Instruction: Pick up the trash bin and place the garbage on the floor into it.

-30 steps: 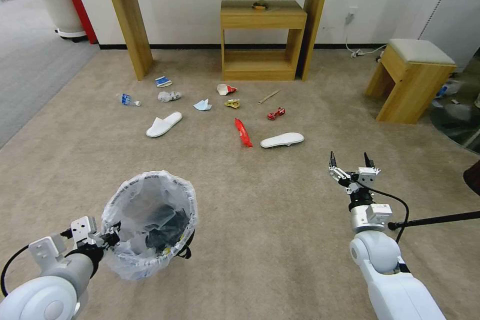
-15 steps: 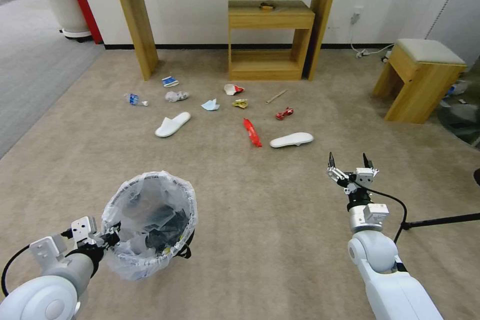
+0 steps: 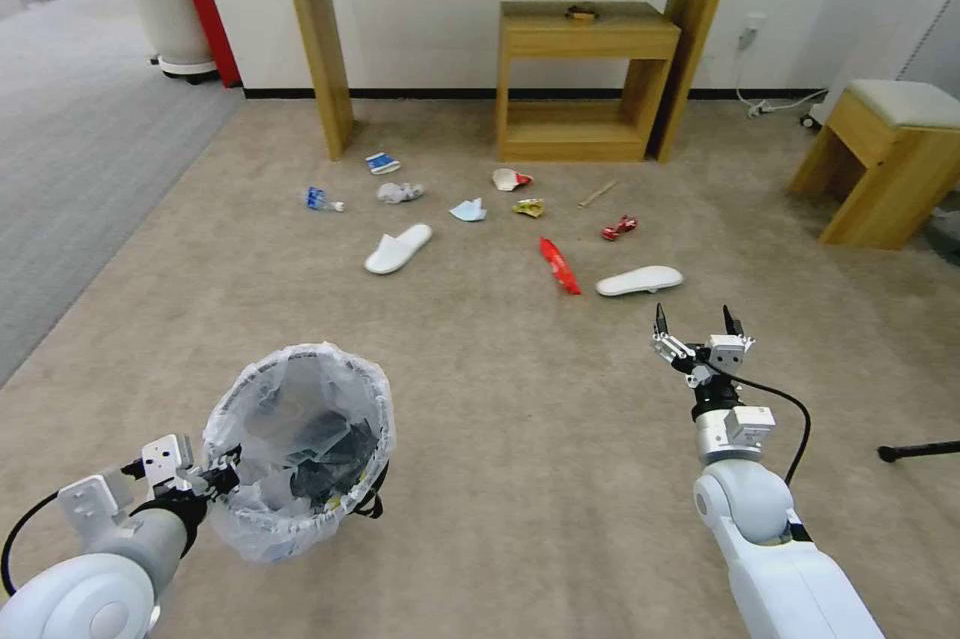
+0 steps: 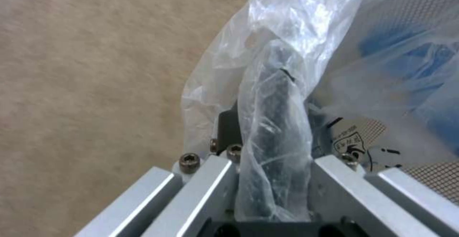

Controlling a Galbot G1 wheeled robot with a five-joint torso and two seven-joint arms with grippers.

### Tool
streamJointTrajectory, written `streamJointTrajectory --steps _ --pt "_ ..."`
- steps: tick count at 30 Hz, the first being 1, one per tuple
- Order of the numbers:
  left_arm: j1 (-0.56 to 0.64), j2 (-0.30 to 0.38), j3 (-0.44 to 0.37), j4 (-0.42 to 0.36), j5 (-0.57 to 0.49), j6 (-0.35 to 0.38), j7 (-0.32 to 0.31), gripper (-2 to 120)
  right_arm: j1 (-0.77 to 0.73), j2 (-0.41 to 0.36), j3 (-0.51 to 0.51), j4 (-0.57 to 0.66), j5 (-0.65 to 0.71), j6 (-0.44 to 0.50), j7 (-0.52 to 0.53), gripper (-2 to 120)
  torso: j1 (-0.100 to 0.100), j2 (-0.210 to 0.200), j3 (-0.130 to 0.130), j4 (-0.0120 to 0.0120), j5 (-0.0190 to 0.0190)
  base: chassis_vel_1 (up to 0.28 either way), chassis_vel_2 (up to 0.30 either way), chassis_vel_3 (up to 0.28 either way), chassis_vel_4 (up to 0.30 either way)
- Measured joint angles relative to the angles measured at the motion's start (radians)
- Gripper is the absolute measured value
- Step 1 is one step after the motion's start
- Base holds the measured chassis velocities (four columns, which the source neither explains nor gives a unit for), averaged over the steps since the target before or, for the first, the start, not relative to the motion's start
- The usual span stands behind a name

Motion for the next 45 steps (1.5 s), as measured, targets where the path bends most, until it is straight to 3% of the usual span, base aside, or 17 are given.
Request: streamJointTrajectory --steps 27,45 --pt "-0.001 -0.001 -0.003 0.003 0.000 -0.002 0.002 0 0.004 0.005 0.001 -0.008 -0.003 0.005 -0.001 100 0.000 0.000 0.000 -0.0001 -0.0003 0.178 0.189 -0.181 -0.178" --pt "0.004 -0.004 -0.002 0.000 0.005 -0.008 0.009 0 -0.001 0.006 0.010 -0.006 -0.017 0.014 -0.014 100 0.000 0.000 0.000 -0.0003 0.0000 -0.012 0.032 0.011 -0.031"
